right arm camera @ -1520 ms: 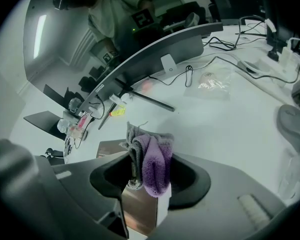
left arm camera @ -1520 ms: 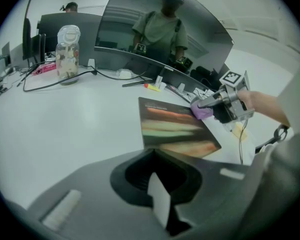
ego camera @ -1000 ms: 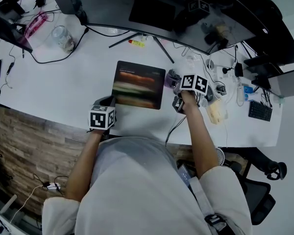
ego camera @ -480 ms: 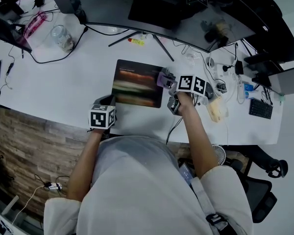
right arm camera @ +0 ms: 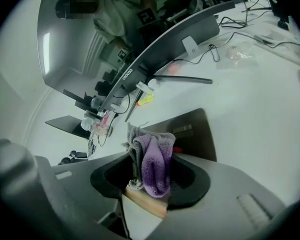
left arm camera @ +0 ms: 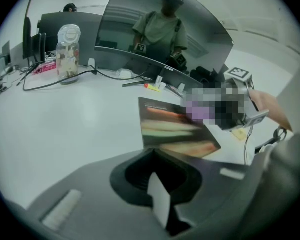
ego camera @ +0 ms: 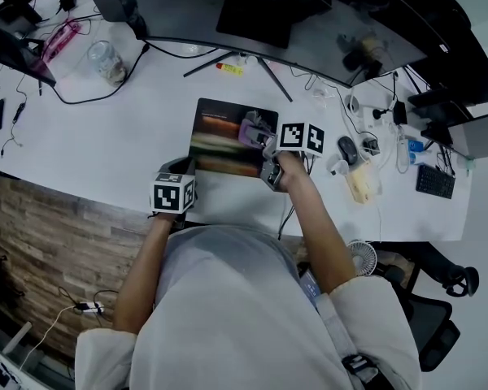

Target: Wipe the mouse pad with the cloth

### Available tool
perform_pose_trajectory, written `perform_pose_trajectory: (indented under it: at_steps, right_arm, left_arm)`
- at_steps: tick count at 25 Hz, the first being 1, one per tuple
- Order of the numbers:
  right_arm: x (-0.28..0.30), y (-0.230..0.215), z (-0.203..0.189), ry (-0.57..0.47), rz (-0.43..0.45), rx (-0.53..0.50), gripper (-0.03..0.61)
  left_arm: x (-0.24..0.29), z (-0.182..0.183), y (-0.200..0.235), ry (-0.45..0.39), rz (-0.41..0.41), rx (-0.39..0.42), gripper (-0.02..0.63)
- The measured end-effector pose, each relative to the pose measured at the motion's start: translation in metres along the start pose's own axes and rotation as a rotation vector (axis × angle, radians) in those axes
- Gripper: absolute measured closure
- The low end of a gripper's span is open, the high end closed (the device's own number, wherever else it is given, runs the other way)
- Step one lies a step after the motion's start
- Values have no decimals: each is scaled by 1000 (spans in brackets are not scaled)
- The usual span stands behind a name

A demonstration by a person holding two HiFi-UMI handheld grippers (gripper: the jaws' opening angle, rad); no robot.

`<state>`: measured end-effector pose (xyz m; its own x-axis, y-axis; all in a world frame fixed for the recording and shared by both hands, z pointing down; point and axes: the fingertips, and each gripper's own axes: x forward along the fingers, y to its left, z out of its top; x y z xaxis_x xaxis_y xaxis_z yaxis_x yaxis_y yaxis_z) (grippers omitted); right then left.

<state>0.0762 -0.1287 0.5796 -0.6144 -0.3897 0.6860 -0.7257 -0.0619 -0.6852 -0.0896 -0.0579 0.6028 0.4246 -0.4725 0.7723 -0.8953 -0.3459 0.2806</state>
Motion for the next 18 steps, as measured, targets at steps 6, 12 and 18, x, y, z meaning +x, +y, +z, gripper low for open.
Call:
perform_pose_trajectory:
  at_steps: [6, 12, 18]
  right_arm:
    - [26, 30, -15, 58, 25, -51, 379]
    - [47, 55, -28, 95, 49, -84, 379]
    - [67, 76, -40, 125, 67, -102, 379]
  left_arm:
    - [0, 0, 1, -1, 1, 3, 614]
    - [0, 0, 2, 1, 0, 3, 614]
    - [0, 0, 3, 0, -2, 16, 614]
